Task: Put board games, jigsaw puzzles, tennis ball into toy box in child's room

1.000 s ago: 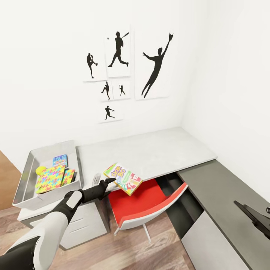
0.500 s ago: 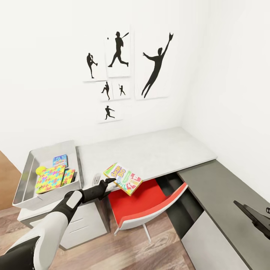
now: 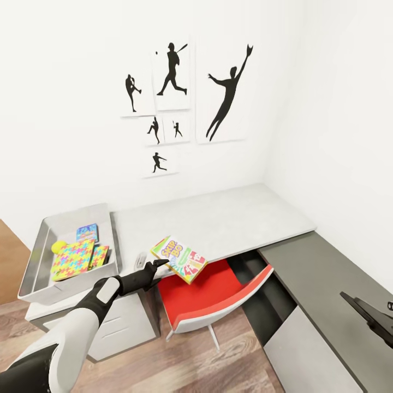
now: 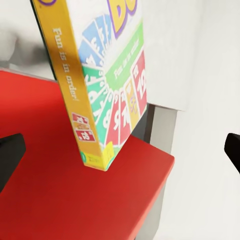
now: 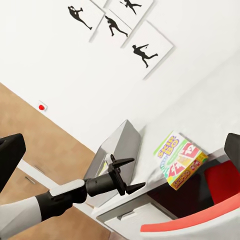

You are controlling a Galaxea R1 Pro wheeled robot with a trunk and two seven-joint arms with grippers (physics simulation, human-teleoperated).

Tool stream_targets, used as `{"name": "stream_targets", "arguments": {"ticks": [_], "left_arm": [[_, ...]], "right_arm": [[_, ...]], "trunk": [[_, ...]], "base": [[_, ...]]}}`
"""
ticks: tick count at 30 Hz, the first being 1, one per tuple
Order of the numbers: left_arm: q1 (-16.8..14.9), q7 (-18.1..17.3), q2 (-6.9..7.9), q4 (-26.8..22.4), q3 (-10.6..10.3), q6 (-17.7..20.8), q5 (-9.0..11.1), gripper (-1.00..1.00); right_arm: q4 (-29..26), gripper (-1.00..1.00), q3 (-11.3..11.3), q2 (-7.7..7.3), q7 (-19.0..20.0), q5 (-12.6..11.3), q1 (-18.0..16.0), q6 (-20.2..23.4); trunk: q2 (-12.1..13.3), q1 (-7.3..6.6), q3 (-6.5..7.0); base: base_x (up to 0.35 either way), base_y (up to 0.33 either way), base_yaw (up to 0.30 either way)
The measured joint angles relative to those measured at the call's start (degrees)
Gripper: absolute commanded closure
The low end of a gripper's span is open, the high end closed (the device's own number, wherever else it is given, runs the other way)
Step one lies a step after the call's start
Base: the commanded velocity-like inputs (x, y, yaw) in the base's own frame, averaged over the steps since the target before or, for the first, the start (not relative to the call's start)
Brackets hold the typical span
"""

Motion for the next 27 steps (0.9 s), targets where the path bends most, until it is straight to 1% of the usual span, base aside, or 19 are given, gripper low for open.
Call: {"name": "stream_targets", "arguments": {"ticks": [27], "left_arm": [[0.0, 0.1, 0.00, 0.0, 0.0, 0.0, 0.0, -1.00]], "right_arm": [[0.0, -1.00, 0.0, -0.01, 0.1, 0.0, 0.0, 0.1]], "trunk": [[0.0, 0.00, -1.39]], "base": [[0.000, 0.000, 0.000]]}}
